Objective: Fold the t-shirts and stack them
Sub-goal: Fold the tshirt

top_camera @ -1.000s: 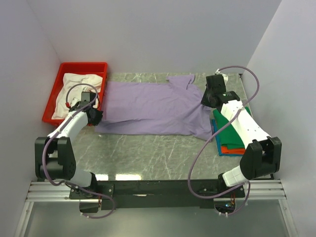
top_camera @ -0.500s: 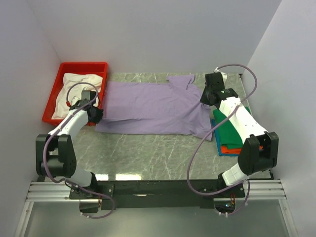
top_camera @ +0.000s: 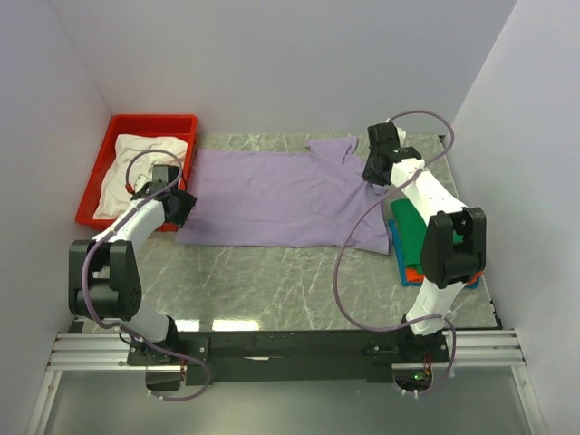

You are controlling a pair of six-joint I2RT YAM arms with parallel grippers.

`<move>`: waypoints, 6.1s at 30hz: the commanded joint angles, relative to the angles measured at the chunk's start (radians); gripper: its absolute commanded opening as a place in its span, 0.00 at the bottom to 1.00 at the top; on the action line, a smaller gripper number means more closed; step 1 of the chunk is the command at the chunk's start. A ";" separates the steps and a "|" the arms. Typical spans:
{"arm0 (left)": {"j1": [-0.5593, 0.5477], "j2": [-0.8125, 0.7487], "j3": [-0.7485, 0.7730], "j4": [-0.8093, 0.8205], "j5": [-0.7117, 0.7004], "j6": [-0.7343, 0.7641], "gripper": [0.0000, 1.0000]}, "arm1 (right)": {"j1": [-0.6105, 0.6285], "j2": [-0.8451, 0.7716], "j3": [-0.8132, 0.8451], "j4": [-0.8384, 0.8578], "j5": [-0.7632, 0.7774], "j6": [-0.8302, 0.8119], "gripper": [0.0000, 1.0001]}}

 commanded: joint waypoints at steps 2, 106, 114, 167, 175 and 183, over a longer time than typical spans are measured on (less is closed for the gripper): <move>0.016 0.007 0.016 0.030 -0.042 0.041 0.57 | -0.010 0.024 0.086 -0.024 0.024 -0.020 0.34; 0.042 -0.292 -0.450 0.176 -0.099 0.019 0.56 | -0.233 -0.536 -0.782 0.154 -0.109 0.198 0.34; 0.044 -0.266 -0.475 0.250 -0.083 -0.013 0.57 | -0.232 -0.603 -0.851 0.193 -0.221 0.241 0.47; 0.044 -0.541 -0.484 -0.140 -0.123 -0.079 0.00 | -0.341 -0.925 -0.869 -0.037 -0.178 0.277 0.00; 0.041 -0.683 -0.518 -0.294 -0.126 -0.152 0.00 | -0.344 -1.036 -0.860 -0.203 -0.186 0.359 0.00; 0.042 -0.700 -0.501 -0.390 -0.097 -0.249 0.17 | -0.344 -1.030 -0.836 -0.306 -0.191 0.376 0.44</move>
